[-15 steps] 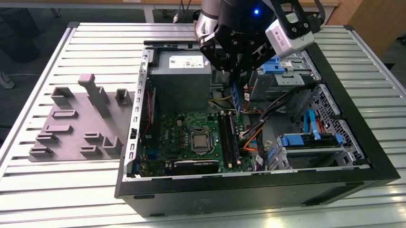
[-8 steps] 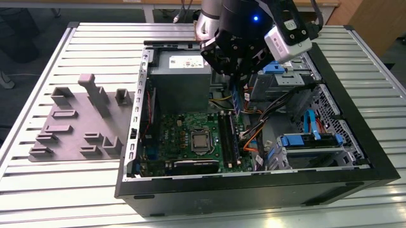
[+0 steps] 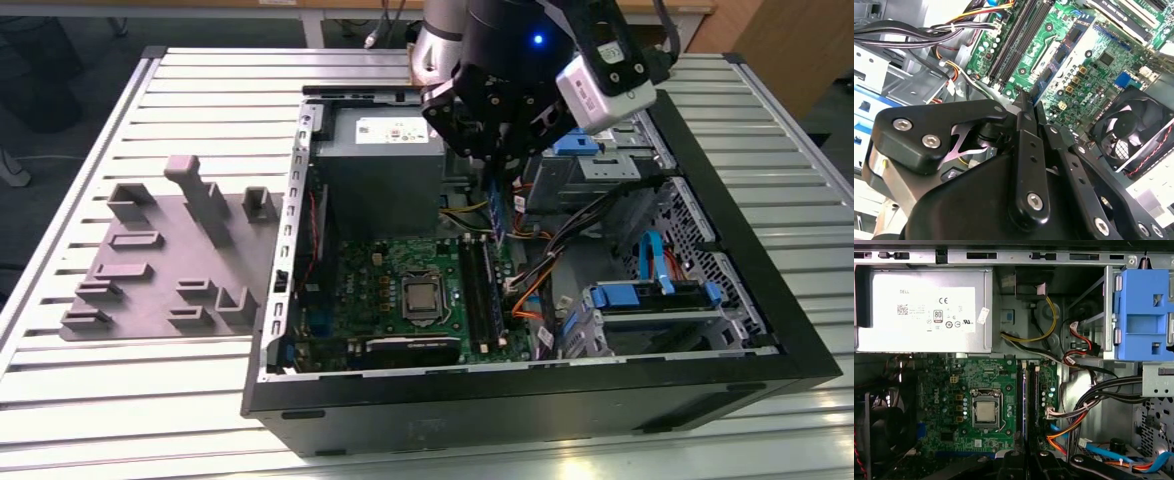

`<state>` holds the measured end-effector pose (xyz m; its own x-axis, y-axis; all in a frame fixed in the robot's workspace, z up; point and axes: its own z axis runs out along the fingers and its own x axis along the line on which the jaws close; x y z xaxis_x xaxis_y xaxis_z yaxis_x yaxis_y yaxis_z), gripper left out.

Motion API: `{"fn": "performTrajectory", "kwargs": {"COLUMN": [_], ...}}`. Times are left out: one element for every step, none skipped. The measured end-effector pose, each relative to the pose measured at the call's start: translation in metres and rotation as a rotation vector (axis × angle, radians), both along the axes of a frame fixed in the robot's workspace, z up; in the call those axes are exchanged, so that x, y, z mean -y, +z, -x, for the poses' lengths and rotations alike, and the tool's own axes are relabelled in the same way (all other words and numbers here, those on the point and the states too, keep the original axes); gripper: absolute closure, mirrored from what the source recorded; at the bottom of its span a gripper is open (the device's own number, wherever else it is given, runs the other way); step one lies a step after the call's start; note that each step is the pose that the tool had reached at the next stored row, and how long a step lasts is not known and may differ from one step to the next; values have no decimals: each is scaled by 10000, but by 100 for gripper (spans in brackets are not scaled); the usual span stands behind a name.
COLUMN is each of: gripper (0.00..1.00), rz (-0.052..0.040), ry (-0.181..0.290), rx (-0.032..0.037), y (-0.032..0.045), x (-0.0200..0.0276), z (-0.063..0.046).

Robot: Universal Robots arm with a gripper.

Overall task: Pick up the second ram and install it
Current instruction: 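Insert the second ram into the second slot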

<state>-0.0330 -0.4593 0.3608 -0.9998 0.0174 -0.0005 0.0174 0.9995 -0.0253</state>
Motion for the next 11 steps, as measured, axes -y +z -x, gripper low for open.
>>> {"fn": "performTrajectory", "kwargs": {"gripper": [86, 86, 86, 86, 86, 86, 86, 86, 86, 86, 86], "rz": [2, 3, 3, 3, 3, 2, 3, 3, 2, 3, 2], "ry": [0, -1, 0, 8, 14, 15, 14, 15, 15, 15, 15], "rx": [2, 3, 3, 3, 3, 4, 3, 3, 3, 3, -1], "y": [-8, -22, -39, -57, -76, -95, -113, -131, -149, -167, -185], "x": [0, 0, 0, -1, -1, -1, -2, -2, -2, -2, -2], "z": [0, 0, 0, -3, -7, -8, -8, -8, -8, -8, -8]}}
